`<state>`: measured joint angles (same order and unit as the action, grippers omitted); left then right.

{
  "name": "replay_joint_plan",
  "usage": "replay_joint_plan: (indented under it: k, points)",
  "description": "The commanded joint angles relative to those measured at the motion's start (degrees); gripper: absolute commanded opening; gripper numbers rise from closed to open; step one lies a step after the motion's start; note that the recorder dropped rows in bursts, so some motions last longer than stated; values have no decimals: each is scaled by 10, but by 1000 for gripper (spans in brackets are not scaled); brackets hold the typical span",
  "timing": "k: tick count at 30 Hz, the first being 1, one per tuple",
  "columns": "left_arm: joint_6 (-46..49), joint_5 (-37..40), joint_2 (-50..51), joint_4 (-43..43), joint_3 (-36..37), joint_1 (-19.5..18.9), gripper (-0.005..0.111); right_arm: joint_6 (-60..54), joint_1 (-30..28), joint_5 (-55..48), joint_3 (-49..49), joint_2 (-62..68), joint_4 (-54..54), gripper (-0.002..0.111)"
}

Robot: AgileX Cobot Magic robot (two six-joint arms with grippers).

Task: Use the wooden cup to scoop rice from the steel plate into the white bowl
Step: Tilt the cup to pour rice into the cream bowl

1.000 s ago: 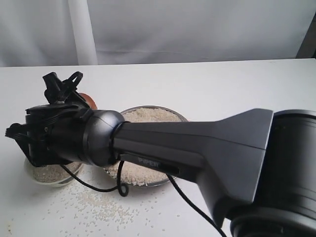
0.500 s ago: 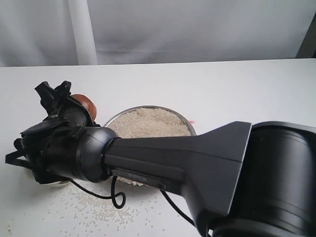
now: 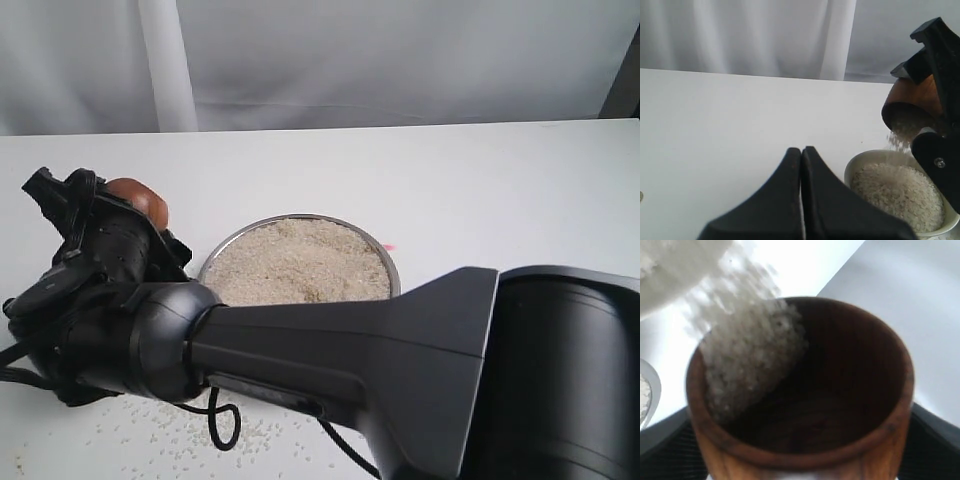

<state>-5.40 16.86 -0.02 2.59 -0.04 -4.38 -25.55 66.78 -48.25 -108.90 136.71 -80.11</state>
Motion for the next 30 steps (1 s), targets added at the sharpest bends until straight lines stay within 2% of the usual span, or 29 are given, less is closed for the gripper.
replay_joint_plan:
  k: [1,6,15,22,27,30]
  points:
    - [-1,-6,0,-1,0,4,0,-2,1,-9,-5,-3,-70,0]
    - [-1,-6,0,-1,0,4,0,-2,1,-10,-5,-3,-123,0]
    - [-1,-6,0,-1,0,4,0,-2,1,-13,-5,-3,-137,0]
    - [-1,-6,0,-1,0,4,0,-2,1,-38,-5,-3,-192,0]
    - [-1,-6,0,-1,0,4,0,19,1,-40,-5,-3,-189,0]
    - [-1,-6,0,-1,0,4,0,73,1,-44,-5,-3,-144,0]
